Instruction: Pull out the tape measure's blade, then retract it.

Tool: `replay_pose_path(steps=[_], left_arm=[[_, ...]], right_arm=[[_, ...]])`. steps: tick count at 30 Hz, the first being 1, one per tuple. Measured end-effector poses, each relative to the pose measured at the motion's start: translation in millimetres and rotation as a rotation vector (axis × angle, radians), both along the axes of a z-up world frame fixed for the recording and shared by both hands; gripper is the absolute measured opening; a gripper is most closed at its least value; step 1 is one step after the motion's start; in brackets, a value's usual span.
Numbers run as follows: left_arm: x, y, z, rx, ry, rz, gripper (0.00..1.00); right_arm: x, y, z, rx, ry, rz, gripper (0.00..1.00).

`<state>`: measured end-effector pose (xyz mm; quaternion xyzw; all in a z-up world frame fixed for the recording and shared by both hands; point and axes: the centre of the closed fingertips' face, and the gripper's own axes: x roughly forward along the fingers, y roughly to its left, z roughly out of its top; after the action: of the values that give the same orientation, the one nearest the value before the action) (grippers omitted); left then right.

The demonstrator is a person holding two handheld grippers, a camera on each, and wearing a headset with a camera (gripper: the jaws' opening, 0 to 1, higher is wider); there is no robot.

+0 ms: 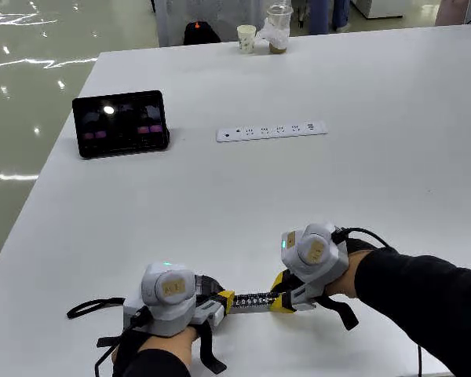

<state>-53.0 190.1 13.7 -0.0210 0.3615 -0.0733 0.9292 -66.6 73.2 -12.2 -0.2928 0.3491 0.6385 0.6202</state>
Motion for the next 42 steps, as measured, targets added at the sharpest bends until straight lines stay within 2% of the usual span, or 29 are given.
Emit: replay_pose_path(steps=[42], left_arm=[[-1.2, 0.3, 1.9, -0.021, -0.004, 0.0, 0.6]], right_arm=[[-1.2, 24.6, -1.7, 0.032, 0.0, -0.005, 0.12]])
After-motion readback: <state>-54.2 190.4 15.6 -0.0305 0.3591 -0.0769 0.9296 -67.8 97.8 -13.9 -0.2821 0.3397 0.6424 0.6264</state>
